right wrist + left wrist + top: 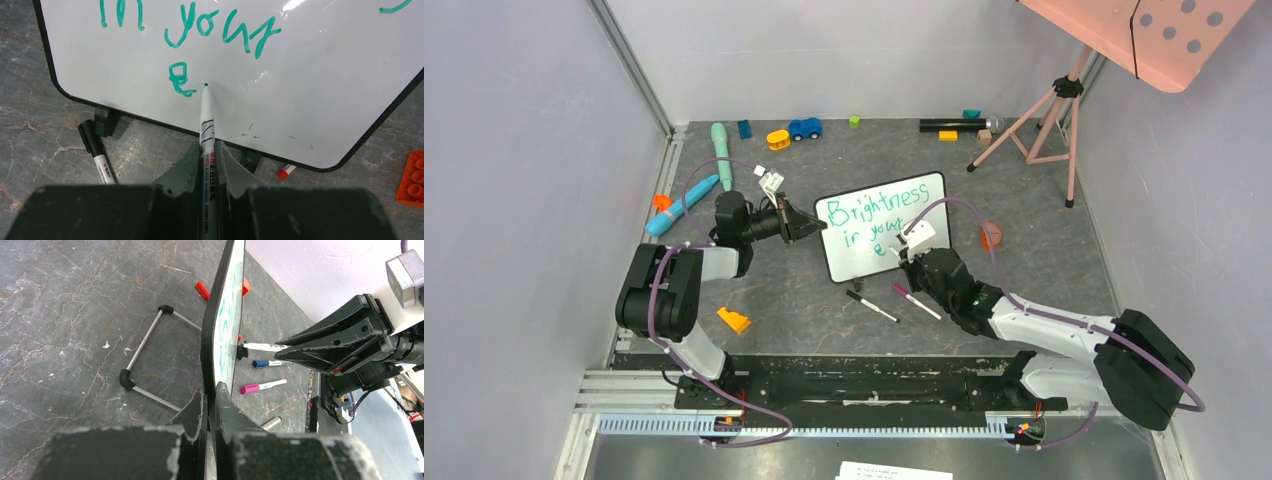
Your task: Write a sentence on the whiteboard
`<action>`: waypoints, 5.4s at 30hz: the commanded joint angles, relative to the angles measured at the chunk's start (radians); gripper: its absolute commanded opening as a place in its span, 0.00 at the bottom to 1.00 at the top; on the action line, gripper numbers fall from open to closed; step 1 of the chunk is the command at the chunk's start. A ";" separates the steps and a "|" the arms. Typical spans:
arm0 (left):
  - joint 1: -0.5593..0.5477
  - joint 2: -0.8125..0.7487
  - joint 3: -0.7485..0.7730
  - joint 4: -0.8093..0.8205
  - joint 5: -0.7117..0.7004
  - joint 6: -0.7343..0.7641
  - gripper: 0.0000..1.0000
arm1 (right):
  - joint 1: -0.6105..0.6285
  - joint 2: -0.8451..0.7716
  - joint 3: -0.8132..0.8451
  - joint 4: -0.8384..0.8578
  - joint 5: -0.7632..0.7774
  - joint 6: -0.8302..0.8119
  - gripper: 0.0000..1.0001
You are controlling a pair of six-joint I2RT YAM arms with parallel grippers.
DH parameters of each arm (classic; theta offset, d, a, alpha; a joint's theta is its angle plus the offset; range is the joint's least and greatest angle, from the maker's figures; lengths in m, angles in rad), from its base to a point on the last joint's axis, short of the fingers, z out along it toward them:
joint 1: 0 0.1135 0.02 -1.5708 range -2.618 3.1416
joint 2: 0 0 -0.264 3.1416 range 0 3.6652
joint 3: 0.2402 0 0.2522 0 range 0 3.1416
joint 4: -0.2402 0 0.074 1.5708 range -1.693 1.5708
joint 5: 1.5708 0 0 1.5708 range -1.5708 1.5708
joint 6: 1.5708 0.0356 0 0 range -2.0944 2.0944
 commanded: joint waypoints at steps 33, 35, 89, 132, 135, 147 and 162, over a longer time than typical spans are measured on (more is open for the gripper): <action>-0.007 -0.018 -0.012 0.004 -0.003 0.133 0.02 | -0.044 0.045 0.145 -0.127 -0.060 0.010 0.00; -0.007 -0.017 -0.013 0.004 -0.003 0.133 0.02 | -0.043 0.047 0.149 -0.124 -0.067 0.011 0.00; -0.007 -0.021 -0.009 -0.007 -0.005 0.140 0.02 | -0.070 0.057 0.113 -0.163 -0.009 0.027 0.00; -0.007 -0.025 -0.009 -0.013 -0.007 0.144 0.02 | -0.086 0.048 0.084 -0.138 -0.169 0.044 0.00; -0.007 -0.025 -0.009 -0.015 -0.007 0.143 0.02 | -0.086 0.059 0.113 -0.134 -0.178 0.044 0.00; -0.007 -0.027 -0.011 -0.016 -0.008 0.145 0.02 | -0.092 -0.018 0.135 -0.176 -0.159 0.035 0.00; -0.007 -0.026 -0.011 -0.016 -0.007 0.145 0.02 | -0.161 -0.006 0.144 -0.214 -0.117 0.027 0.00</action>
